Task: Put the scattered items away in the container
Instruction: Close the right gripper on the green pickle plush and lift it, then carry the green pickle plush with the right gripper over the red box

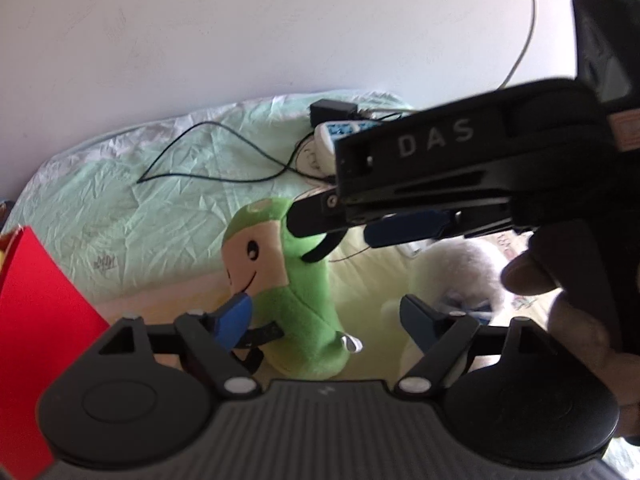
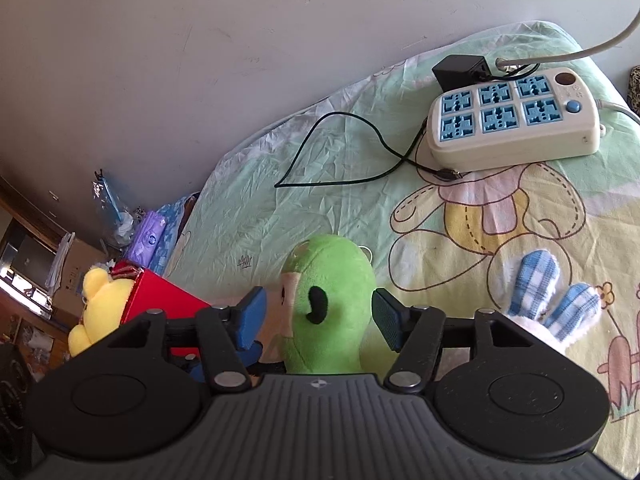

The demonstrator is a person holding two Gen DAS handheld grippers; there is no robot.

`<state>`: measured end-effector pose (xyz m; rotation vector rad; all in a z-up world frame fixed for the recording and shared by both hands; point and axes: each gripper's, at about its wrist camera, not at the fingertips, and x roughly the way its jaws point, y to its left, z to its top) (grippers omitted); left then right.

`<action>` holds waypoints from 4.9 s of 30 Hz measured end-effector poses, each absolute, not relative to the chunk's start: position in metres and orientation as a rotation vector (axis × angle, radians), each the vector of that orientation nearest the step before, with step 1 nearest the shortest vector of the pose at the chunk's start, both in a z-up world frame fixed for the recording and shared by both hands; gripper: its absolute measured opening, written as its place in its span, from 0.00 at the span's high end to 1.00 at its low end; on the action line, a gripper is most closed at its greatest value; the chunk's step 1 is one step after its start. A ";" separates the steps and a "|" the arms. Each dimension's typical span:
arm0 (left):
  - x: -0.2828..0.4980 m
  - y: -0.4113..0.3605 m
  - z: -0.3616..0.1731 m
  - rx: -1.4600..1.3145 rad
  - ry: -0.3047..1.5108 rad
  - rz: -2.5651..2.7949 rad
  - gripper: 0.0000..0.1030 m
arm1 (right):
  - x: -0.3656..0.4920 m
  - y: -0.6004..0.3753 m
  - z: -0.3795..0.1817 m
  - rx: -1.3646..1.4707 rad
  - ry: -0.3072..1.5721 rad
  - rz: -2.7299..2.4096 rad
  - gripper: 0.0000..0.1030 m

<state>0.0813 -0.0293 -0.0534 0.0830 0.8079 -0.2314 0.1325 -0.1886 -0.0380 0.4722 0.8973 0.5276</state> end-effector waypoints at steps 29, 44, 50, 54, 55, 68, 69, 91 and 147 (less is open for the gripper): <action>0.104 -0.035 -0.075 0.137 0.894 -0.234 0.39 | 0.142 -0.171 -0.052 0.453 0.948 0.470 0.51; 0.017 -0.013 0.023 0.144 0.650 -0.234 0.39 | 0.063 -0.157 0.047 0.419 0.708 0.514 0.50; -0.022 0.028 0.058 0.136 0.558 -0.202 0.39 | 0.044 -0.128 0.075 0.467 0.651 0.575 0.50; -0.040 0.058 0.073 0.149 0.505 -0.189 0.39 | 0.027 -0.092 0.093 0.446 0.603 0.601 0.50; -0.044 0.067 0.076 0.151 0.494 -0.184 0.39 | 0.024 -0.080 0.096 0.441 0.595 0.606 0.50; -0.061 0.236 0.068 0.085 0.545 -0.174 0.39 | 0.005 0.089 0.089 0.399 0.628 0.595 0.49; -0.058 0.247 0.065 0.081 0.552 -0.175 0.39 | 0.005 0.098 0.087 0.396 0.634 0.592 0.49; -0.040 0.351 0.004 0.092 0.778 -0.234 0.31 | 0.010 0.215 0.034 0.255 0.752 0.501 0.50; -0.018 0.335 -0.005 0.138 0.783 -0.395 0.06 | 0.032 0.188 0.048 0.338 0.683 0.599 0.67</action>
